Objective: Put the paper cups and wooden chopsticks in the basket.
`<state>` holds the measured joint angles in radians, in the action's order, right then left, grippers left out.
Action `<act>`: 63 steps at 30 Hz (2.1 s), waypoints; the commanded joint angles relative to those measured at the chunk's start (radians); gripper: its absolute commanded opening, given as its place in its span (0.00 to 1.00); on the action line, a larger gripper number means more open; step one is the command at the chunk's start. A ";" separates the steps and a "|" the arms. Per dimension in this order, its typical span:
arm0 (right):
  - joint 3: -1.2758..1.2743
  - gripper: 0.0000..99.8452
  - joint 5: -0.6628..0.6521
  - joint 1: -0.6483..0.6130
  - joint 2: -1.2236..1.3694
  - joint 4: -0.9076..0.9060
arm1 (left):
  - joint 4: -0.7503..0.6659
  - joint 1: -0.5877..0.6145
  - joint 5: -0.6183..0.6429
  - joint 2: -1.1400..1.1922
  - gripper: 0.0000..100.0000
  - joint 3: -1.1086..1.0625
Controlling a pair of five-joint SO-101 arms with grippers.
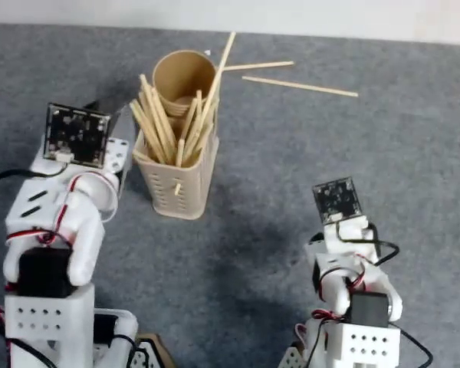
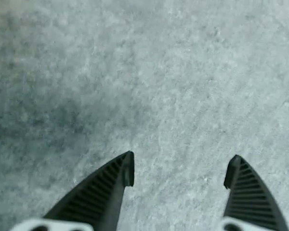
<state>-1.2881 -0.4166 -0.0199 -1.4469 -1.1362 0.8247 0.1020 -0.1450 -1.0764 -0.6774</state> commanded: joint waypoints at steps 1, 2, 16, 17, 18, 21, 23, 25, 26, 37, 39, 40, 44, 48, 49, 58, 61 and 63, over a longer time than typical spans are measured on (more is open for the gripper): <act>0.008 0.30 -0.014 0.054 0.001 0.071 | 0.060 0.160 0.011 -0.012 0.15 0.010; 0.012 0.30 -0.014 0.076 0.012 0.087 | 0.086 0.214 0.011 -0.010 0.15 0.007; 0.990 0.30 0.068 0.077 1.187 0.430 | 0.040 0.389 0.011 0.045 0.15 -0.361; 1.072 0.30 0.094 0.062 1.291 0.473 | -0.008 0.389 0.025 0.045 0.15 -0.415; 1.150 0.30 0.118 0.041 1.392 0.516 | -0.058 0.389 0.051 0.042 0.15 -0.467; 1.385 0.30 0.141 -0.016 1.719 0.699 | -0.226 0.389 0.104 0.039 0.15 -0.613; 1.550 0.30 0.146 -0.042 1.954 0.819 | -0.299 0.390 0.106 0.039 0.15 -0.667; 1.744 0.30 0.146 -0.067 2.198 0.909 | -0.308 0.389 0.106 0.039 0.15 -0.688; 1.850 0.30 0.144 -0.077 2.322 0.931 | -0.308 0.387 0.106 0.039 0.15 -0.691; 3.002 0.24 0.141 -0.084 3.215 0.665 | -0.310 0.323 0.103 0.039 0.15 -0.719; 3.060 0.24 0.141 -0.058 3.221 0.503 | -0.310 0.325 0.103 0.039 0.15 -0.720; 3.079 0.24 0.141 -0.044 3.215 0.430 | -0.310 0.325 0.103 0.039 0.15 -0.720; 3.089 0.23 0.141 0.001 3.112 0.076 | -0.310 0.325 0.103 0.039 0.15 -0.720; 3.089 0.20 0.141 0.012 2.991 -0.311 | -0.310 0.326 0.103 0.039 0.15 -0.720; 3.089 0.16 0.138 0.012 2.964 -0.394 | -0.310 0.326 0.103 0.039 0.15 -0.720; 3.089 0.02 0.015 0.036 2.720 -0.627 | -0.311 0.328 0.103 0.039 0.15 -0.720; 3.089 0.02 -0.040 0.045 2.649 -0.607 | -0.311 0.326 0.103 0.039 0.15 -0.720; 3.089 0.02 -0.029 0.056 2.617 -0.610 | -0.311 0.326 0.103 0.039 0.15 -0.720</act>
<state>1.6732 -0.4396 0.0184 1.2843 -1.7407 0.5317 0.4396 -0.0483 -1.0334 -1.4032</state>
